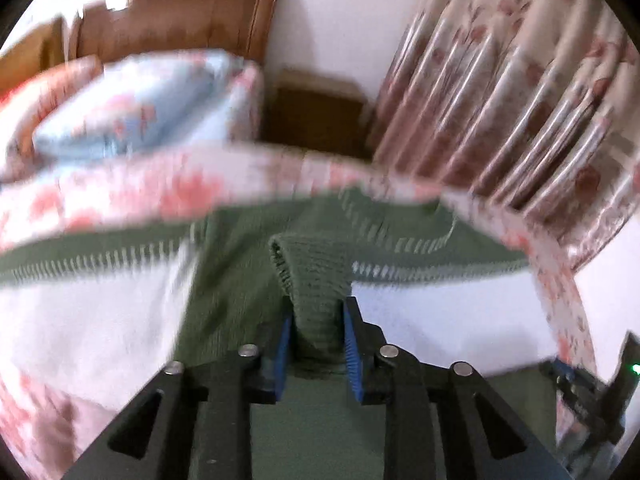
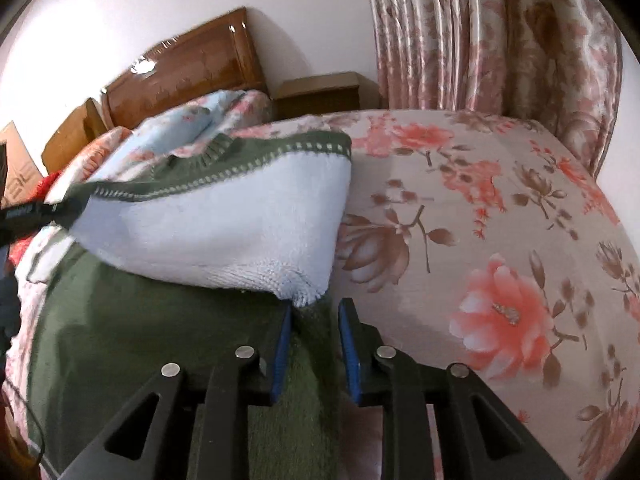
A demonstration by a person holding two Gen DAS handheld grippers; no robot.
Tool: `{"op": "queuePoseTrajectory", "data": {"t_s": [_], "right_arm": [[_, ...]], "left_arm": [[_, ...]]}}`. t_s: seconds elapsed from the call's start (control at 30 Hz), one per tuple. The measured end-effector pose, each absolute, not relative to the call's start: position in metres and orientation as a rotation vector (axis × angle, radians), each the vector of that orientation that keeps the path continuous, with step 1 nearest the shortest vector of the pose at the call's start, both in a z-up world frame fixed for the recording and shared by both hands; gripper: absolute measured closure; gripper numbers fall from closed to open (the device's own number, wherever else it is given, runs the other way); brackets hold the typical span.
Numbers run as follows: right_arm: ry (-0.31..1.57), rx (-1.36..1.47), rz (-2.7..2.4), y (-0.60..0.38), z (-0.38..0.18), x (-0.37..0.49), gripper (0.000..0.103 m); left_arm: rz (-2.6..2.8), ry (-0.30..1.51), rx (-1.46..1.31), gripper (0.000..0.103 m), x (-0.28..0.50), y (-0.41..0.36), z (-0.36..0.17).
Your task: Fold small clothes
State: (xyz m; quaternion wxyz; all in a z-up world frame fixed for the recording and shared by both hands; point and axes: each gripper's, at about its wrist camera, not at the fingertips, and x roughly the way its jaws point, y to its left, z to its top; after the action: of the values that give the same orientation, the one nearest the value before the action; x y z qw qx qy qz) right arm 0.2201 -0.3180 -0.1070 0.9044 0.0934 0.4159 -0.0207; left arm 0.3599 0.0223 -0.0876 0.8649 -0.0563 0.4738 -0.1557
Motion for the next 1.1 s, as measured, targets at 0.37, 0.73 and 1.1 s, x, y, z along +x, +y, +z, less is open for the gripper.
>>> {"op": "queuePoseTrajectory", "data": {"t_s": [0.37,0.73,1.1], "right_arm": [[0.729,0.107,0.005,-0.282,-0.061,0.218,0.079],[0.818,-0.067,0.063,-0.207,-0.077,0.259,0.076],[0.769,-0.075,0.221,-0.133,-0.075,0.271,0.076]], "left_arm": [[-0.269,0.909,-0.039,0.0,0.331,0.005,-0.107],[-0.09,0.776,-0.448,0.0,0.307,0.198,-0.099],[0.305,0.762,-0.845,0.0,0.324,0.412,-0.157]]}}
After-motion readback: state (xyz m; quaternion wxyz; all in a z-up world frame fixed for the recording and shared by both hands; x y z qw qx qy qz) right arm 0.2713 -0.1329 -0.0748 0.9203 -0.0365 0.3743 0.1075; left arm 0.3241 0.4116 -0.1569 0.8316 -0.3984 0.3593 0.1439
